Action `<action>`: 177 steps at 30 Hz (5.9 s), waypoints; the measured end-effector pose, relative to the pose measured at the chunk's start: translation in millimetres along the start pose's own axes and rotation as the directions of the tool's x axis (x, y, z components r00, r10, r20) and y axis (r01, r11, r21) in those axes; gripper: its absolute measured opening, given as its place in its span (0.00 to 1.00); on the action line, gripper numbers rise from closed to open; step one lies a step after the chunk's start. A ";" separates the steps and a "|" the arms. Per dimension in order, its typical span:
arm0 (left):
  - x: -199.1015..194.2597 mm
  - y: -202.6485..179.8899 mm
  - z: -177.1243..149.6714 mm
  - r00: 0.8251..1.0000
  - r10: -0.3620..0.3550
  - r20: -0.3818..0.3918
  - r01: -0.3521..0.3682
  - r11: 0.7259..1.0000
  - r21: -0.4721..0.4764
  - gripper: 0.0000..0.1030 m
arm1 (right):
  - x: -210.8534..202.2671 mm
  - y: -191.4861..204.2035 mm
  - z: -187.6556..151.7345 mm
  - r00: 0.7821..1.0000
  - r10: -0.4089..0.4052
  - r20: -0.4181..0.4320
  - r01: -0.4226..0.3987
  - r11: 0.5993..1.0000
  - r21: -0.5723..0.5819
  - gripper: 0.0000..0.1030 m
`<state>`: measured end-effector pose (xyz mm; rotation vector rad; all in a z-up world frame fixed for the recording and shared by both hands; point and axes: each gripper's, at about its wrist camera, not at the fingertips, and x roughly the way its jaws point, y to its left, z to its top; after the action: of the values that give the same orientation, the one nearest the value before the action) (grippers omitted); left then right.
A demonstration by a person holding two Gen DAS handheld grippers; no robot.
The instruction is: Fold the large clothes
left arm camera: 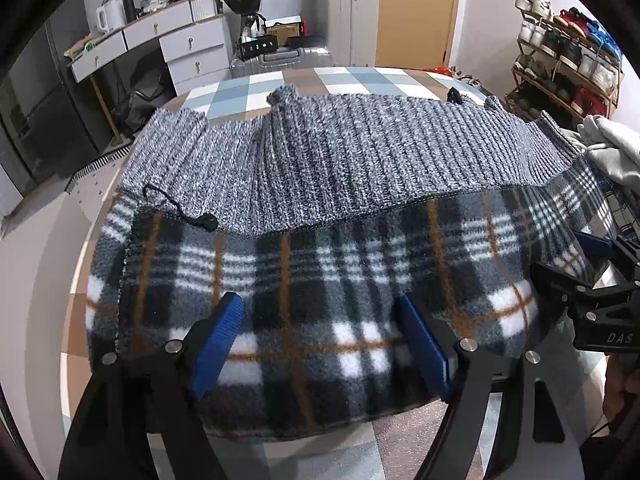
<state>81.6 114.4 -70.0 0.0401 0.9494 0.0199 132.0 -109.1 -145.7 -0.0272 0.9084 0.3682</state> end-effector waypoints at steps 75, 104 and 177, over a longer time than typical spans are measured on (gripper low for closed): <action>32.5 17.7 65.0 0.971 -0.115 -0.211 0.107 0.993 -0.052 0.89 | 56.1 -68.3 96.4 0.940 -0.110 -0.322 0.112 0.994 -0.013 1.00; -94.7 -11.3 -19.0 0.966 -0.258 0.003 0.258 0.965 -0.053 0.90 | -108.7 -115.0 -52.5 0.925 0.354 0.139 -0.380 0.851 0.363 0.98; -67.3 -104.5 -68.7 0.953 -0.258 -0.161 0.299 0.893 0.336 0.95 | -144.4 -81.6 -59.5 0.938 0.068 0.340 -0.167 0.948 0.271 0.30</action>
<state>-13.5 9.5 -59.8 0.2411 1.0554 -0.4229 32.5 -239.4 -81.5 0.3591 0.6273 0.3333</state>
